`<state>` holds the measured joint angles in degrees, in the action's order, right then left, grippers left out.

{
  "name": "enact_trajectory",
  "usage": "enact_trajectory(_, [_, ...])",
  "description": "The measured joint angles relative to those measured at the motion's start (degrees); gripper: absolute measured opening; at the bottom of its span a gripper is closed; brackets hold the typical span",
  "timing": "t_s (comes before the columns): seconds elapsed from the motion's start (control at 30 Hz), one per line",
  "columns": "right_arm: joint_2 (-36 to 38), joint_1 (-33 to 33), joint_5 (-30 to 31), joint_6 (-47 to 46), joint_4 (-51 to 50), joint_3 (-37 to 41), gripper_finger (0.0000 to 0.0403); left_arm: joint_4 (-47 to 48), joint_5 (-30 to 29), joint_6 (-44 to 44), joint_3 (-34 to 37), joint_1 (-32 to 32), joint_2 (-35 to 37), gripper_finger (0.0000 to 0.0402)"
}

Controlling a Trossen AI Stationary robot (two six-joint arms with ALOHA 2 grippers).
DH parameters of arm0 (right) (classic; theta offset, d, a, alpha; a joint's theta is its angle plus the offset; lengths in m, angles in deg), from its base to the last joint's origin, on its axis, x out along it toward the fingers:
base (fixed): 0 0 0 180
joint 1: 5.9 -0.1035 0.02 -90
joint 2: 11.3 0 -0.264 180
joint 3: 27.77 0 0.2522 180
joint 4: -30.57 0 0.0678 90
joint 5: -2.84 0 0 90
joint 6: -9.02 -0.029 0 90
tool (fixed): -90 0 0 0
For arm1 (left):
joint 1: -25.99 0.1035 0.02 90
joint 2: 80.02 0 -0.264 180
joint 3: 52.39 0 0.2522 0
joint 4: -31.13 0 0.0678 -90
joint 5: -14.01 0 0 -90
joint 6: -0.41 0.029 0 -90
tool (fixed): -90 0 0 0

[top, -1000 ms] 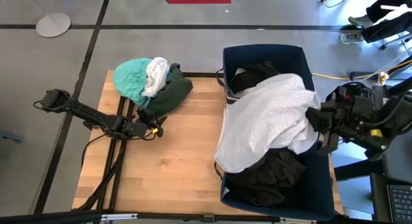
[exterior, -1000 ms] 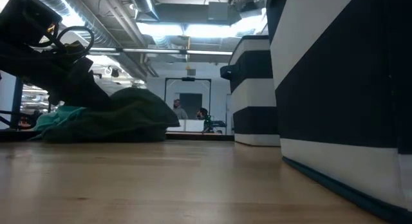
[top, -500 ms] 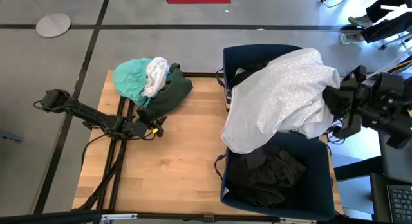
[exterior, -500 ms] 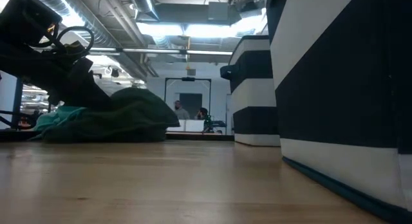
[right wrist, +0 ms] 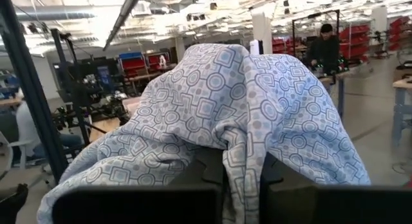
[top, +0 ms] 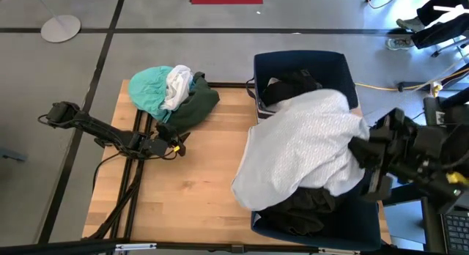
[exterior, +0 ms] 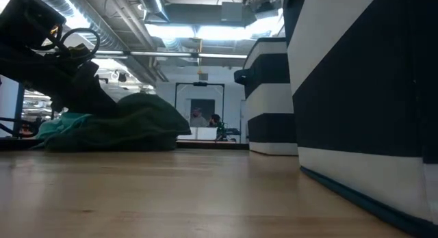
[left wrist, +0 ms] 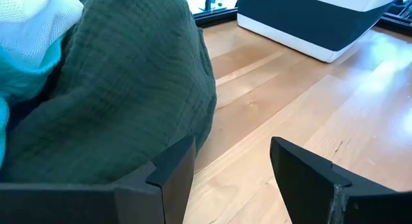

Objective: Sort clothes
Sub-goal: Put the blue patient gown into the bottom blue laundry organizer

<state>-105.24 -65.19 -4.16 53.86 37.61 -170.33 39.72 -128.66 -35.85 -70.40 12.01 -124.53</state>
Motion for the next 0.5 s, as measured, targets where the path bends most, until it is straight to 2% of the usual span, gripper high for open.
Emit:
enact_trajectory(0.2, [-2.04,0.00,6.76,-1.22,-7.94,0.16,0.0021,0.00,0.00,-1.00,0.00,-0.02,0.01,0.0193])
enact_trajectory(0.33, [-2.48,0.04,6.83,-4.28,-15.17,2.01,0.0021,-0.02,0.00,-1.04,0.00,-0.02,0.01,0.0193])
enact_trajectory(0.5, [-2.54,-0.18,6.87,-5.32,-15.10,5.21,0.0021,-0.02,0.00,-1.17,0.00,0.00,0.00,0.0193])
